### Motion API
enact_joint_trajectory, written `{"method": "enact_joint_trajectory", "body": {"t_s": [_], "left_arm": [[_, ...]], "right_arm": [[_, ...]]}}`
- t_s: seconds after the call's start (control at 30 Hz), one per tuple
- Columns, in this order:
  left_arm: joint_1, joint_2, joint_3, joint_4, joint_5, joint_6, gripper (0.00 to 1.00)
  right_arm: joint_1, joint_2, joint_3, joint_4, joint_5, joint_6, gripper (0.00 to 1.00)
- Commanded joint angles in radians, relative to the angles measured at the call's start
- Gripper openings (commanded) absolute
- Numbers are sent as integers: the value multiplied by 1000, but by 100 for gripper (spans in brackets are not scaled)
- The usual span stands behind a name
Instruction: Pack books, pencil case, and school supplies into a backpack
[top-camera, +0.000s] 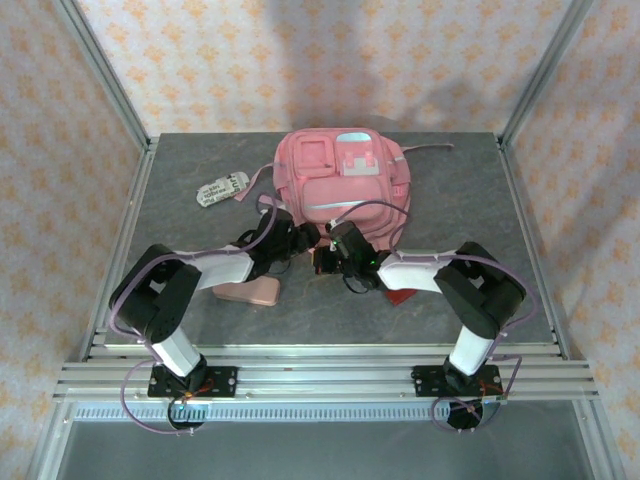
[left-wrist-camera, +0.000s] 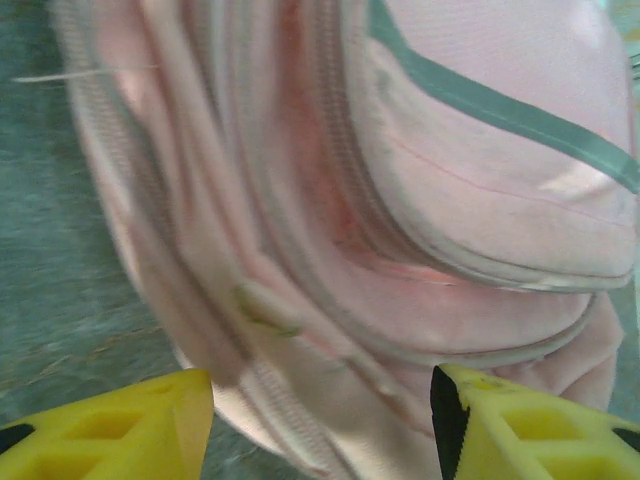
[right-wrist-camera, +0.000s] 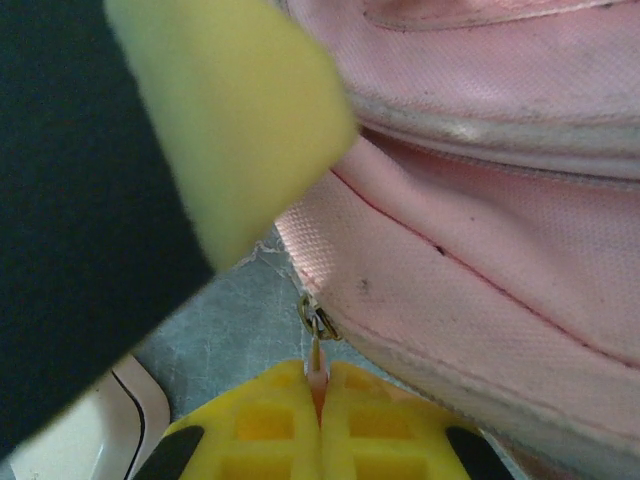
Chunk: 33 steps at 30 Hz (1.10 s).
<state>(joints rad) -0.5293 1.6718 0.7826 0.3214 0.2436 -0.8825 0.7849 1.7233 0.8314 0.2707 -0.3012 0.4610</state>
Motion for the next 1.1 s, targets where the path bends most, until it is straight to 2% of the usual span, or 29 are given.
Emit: {"method": "enact_joint_trajectory", "body": {"t_s": [0.0, 0.03, 0.07, 0.17, 0.2, 0.43, 0.87, 0.93, 1.07], "left_arm": [[-14, 50, 25, 117, -61, -20, 59], [-15, 69, 35, 112, -65, -22, 55], [-14, 90, 44, 108, -65, -22, 46], [-12, 137, 65, 88, -53, -22, 4], [-13, 144, 67, 82, -52, -21, 0], [21, 100, 34, 60, -68, -2, 0], [149, 21, 59, -40, -61, 91, 0], [153, 33, 98, -62, -59, 110, 0], [155, 84, 223, -137, -60, 163, 0]], "right_arm": [[13, 10, 15, 27, -15, 10, 0], [13, 10, 16, 24, -13, 12, 0], [13, 10, 18, 17, -11, 13, 0], [12, 4, 26, -23, 22, 9, 0], [13, 1, 30, -46, 39, 5, 0], [-25, -58, -8, -195, 122, -10, 0], [-291, -318, -208, -384, 257, -50, 0], [-294, -329, -207, -381, 260, -49, 0], [-267, -330, -199, -333, 189, -16, 0]]}}
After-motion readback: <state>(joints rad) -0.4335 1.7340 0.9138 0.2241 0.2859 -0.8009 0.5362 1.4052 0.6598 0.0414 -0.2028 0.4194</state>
